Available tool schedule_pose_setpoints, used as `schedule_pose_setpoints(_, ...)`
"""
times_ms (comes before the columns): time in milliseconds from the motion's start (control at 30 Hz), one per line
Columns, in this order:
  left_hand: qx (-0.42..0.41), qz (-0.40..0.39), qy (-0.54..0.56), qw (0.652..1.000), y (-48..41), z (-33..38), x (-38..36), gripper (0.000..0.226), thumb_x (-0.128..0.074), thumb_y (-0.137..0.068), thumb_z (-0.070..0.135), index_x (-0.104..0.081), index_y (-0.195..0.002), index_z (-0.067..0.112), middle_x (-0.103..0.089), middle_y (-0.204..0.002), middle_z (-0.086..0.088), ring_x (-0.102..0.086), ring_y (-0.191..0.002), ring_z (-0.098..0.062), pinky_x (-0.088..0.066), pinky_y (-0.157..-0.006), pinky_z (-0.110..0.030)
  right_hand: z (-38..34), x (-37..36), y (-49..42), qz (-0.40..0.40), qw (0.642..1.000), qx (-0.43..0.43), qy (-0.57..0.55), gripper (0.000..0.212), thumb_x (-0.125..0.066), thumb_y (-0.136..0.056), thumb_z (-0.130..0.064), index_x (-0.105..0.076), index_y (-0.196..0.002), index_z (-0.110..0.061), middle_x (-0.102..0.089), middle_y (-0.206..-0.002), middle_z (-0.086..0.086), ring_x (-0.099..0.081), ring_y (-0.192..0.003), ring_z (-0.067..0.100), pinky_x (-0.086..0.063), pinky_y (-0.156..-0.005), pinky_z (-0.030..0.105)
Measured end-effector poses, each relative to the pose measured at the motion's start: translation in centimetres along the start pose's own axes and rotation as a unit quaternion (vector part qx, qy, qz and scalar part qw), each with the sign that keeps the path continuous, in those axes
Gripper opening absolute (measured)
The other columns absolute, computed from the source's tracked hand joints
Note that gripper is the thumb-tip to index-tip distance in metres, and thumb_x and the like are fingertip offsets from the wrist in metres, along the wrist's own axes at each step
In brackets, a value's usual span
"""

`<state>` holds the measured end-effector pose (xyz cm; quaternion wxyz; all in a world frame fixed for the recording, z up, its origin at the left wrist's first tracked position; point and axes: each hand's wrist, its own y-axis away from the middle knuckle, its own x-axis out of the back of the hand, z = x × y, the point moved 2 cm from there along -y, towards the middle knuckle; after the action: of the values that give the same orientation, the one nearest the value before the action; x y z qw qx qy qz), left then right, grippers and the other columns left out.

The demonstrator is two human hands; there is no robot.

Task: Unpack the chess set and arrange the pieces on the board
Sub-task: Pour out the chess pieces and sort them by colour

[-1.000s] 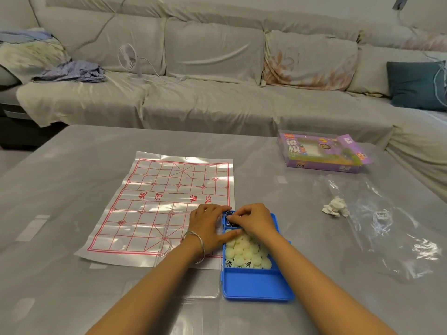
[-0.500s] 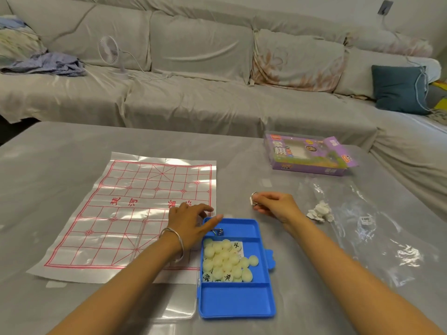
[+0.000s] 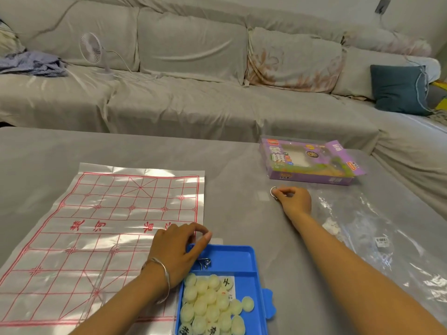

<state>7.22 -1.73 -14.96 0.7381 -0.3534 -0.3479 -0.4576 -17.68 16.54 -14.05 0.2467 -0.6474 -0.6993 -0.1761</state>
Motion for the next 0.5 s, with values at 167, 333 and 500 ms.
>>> schedule_pose_setpoints(167, 0.016, -0.007, 0.004, 1.000, -0.1, 0.5, 0.4, 0.035, -0.028, -0.092, 0.052, -0.055, -0.108, 0.035, -0.058, -0.078, 0.014, -0.048, -0.080, -0.007, -0.033, -0.081, -0.026, 0.8, 0.3, 0.2, 0.001, 0.999, -0.011, 0.031, 0.016, -0.072, -0.073, -0.045, -0.074, -0.084, -0.033, -0.064, -0.109, 0.002, -0.057, -0.106, 0.024, -0.046, -0.095, 0.040)
schedule_pose_setpoints(333, 0.016, -0.080, 0.049, 0.995, 1.1, 0.0, 2.5, 0.097, -0.017, -0.054, 0.094, -0.049, -0.121, 0.032, -0.057, -0.103, 0.016, -0.052, -0.099, -0.006, -0.042, -0.094, -0.029, -2.4, 1.3, 5.0, -0.016, 0.999, 0.006, -0.029, 0.022, -0.059, -0.089, -0.023, -0.067, -0.108, -0.017, -0.058, -0.120, 0.011, -0.056, -0.102, 0.023, -0.046, -0.094, 0.036)
schedule_pose_setpoints(500, -0.002, -0.221, -0.050, 0.974, 4.8, -0.9, 3.3, 0.134, -0.014, -0.028, 0.103, 0.002, -0.144, 0.037, 0.001, -0.156, 0.010, 0.004, -0.144, -0.015, 0.005, -0.114, -0.044, -7.5, 0.6, 15.3, -0.188, 0.976, 0.097, -0.049, 0.017, -0.060, -0.089, -0.019, -0.068, -0.104, -0.015, -0.062, -0.094, -0.007, -0.054, -0.082, -0.001, -0.043, -0.068, 0.007)
